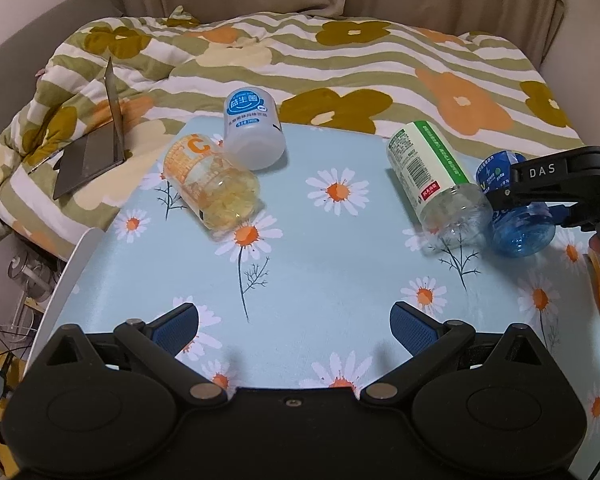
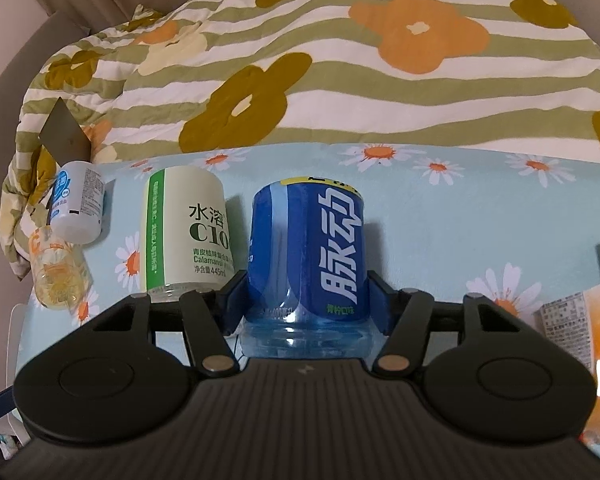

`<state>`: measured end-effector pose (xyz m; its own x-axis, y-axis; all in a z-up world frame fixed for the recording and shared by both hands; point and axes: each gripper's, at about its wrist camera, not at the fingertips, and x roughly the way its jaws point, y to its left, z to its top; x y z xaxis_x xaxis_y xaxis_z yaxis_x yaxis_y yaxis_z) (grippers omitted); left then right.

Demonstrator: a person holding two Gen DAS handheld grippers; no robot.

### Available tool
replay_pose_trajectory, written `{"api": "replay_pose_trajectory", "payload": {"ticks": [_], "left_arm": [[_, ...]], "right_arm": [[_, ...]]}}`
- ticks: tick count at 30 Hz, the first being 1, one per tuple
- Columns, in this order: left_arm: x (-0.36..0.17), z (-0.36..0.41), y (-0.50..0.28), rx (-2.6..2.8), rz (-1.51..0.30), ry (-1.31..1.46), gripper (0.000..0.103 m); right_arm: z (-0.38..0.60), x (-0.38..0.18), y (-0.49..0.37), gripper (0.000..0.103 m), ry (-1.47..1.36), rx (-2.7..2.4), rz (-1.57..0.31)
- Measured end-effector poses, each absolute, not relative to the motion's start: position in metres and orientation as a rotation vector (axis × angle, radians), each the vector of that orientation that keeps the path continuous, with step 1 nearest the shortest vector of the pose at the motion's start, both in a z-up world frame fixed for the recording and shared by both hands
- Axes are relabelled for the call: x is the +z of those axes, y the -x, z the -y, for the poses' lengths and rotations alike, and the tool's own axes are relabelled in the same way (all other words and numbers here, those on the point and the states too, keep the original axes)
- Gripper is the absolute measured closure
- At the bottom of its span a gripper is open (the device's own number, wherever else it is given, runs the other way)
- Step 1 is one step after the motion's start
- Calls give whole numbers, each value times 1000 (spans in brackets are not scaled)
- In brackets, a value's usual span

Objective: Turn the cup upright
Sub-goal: 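Close the right gripper around the blue cup's body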

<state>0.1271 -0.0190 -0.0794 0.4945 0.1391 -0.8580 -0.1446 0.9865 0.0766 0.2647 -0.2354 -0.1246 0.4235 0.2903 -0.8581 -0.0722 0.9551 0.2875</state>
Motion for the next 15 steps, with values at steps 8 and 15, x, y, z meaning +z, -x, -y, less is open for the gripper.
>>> {"api": "replay_pose_trajectory", "payload": {"ticks": [8,15], "left_arm": [[-64,11,-116,142,-1022,-1,0],[-50,-2,-96,87,-999,-11,0]], "right_arm": [[242,-93,-238,27,-232,201,-1070],[239,-57,-183,27,-262,161,-1028]]}}
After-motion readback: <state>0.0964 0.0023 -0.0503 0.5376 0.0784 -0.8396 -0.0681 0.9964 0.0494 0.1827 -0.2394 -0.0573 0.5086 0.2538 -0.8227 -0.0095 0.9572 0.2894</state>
